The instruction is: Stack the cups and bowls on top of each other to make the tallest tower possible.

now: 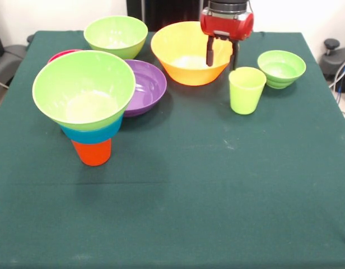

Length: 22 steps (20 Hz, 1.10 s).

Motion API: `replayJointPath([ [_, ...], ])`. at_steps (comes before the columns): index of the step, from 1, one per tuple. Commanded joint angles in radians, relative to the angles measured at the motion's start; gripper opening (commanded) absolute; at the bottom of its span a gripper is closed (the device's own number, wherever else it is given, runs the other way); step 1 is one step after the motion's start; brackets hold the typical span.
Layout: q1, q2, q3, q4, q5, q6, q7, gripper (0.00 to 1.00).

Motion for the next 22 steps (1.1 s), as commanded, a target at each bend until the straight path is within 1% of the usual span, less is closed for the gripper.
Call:
replayJointPath([
  [1, -0.012, 0.197, 0.054, -0.029, 0.008, -0.020, 0.178, 1.00],
  [10, -0.023, 0.247, 0.030, -0.061, -0.004, -0.044, 0.150, 1.00],
  [15, -0.022, 0.257, 0.028, -0.060, -0.005, -0.058, 0.152, 1.00],
  [20, -0.029, 0.300, 0.033, -0.090, -0.011, -0.083, 0.149, 1.00],
  [22, -0.027, 0.306, 0.033, -0.099, -0.011, -0.080, 0.143, 1.00],
])
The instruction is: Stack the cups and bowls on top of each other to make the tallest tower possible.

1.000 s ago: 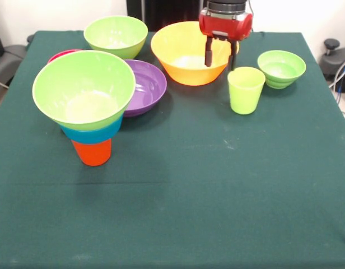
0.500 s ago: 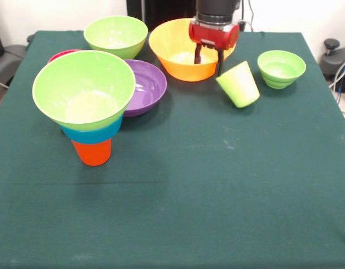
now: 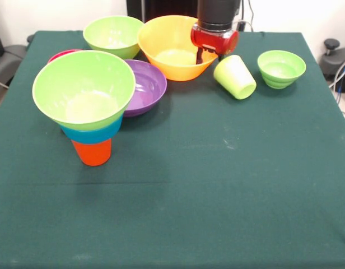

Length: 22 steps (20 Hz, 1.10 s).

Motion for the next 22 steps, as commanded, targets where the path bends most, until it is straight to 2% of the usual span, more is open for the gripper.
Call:
replayJointPath([
  [1, 0.004, 0.125, 0.050, -0.098, -0.004, -0.007, 0.131, 1.00],
  [3, 0.054, 0.116, 0.004, -0.112, 0.007, 0.009, 0.095, 1.00],
  [7, 0.057, 0.103, 0.008, -0.109, -0.005, 0.022, 0.093, 1.00],
  [8, 0.064, 0.100, 0.003, -0.109, -0.005, 0.023, 0.096, 0.00],
  [10, 0.068, 0.097, -0.001, -0.111, 0.004, 0.025, 0.099, 0.00],
  [13, 0.109, 0.087, -0.038, -0.127, 0.030, 0.041, 0.087, 0.00],
  [17, 0.071, 0.080, -0.009, -0.126, 0.008, 0.059, 0.097, 0.00],
  [22, 0.086, 0.025, -0.023, -0.117, 0.020, 0.103, 0.087, 0.00],
])
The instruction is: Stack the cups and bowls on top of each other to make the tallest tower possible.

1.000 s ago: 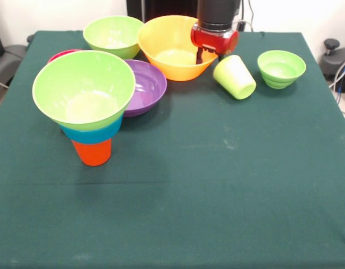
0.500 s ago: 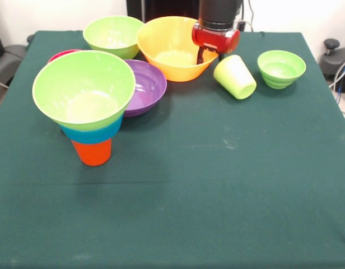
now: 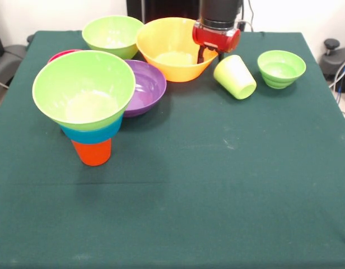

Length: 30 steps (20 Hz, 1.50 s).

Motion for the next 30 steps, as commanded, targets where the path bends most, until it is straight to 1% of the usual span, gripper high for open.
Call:
replayJointPath([
  [1, -0.001, 0.027, 0.046, -0.103, 0.017, 0.108, 0.088, 0.00],
  [5, -0.014, 0.034, 0.059, -0.109, 0.009, 0.107, 0.091, 0.00],
  [8, -0.004, 0.010, 0.057, -0.087, 0.024, 0.126, 0.104, 0.00],
  [10, 0.010, -0.056, 0.050, -0.048, 0.057, 0.191, 0.122, 0.00],
  [12, 0.011, -0.149, 0.049, -0.014, 0.060, 0.270, 0.117, 0.00],
  [13, 0.011, -0.183, 0.050, -0.004, 0.060, 0.302, 0.116, 0.00],
  [14, 0.007, -0.202, 0.054, 0.001, 0.056, 0.316, 0.116, 0.00],
  [20, -0.043, -0.219, 0.096, -0.004, 0.025, 0.342, 0.120, 0.00],
  [25, -0.043, -0.225, 0.095, -0.013, 0.027, 0.359, 0.123, 0.00],
  [27, -0.033, -0.221, 0.086, -0.024, 0.034, 0.366, 0.125, 0.00],
  [29, -0.002, -0.202, 0.055, -0.053, 0.059, 0.377, 0.136, 0.00],
  [30, 0.032, -0.173, 0.021, -0.088, 0.089, 0.377, 0.151, 0.00],
])
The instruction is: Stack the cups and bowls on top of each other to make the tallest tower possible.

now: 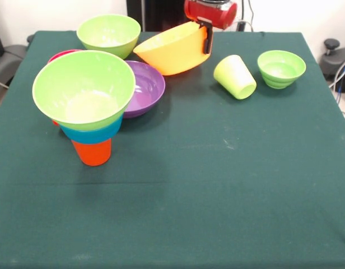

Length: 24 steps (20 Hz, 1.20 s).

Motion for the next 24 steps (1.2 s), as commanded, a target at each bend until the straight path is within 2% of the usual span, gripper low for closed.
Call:
replayJointPath([
  [1, 0.086, 0.083, 0.004, -0.141, 0.101, 0.101, 0.152, 0.00],
  [3, 0.084, 0.145, 0.009, -0.194, 0.133, 0.089, 0.156, 0.00],
  [5, 0.096, 0.174, 0.001, -0.228, 0.168, 0.089, 0.163, 0.00],
  [6, 0.103, 0.179, -0.003, -0.242, 0.197, 0.113, 0.177, 0.00],
  [8, 0.161, 0.186, -0.059, -0.277, 0.263, 0.156, 0.206, 0.00],
  [10, 0.178, 0.180, -0.081, -0.304, 0.293, 0.210, 0.203, 0.00],
  [12, 0.184, 0.178, -0.103, -0.334, 0.295, 0.240, 0.175, 0.00],
  [17, 0.144, 0.139, -0.080, -0.350, 0.273, 0.286, 0.126, 0.00],
  [21, 0.180, 0.093, -0.131, -0.381, 0.285, 0.421, 0.166, 0.00],
  [24, 0.198, 0.093, -0.157, -0.420, 0.305, 0.490, 0.208, 0.00],
])
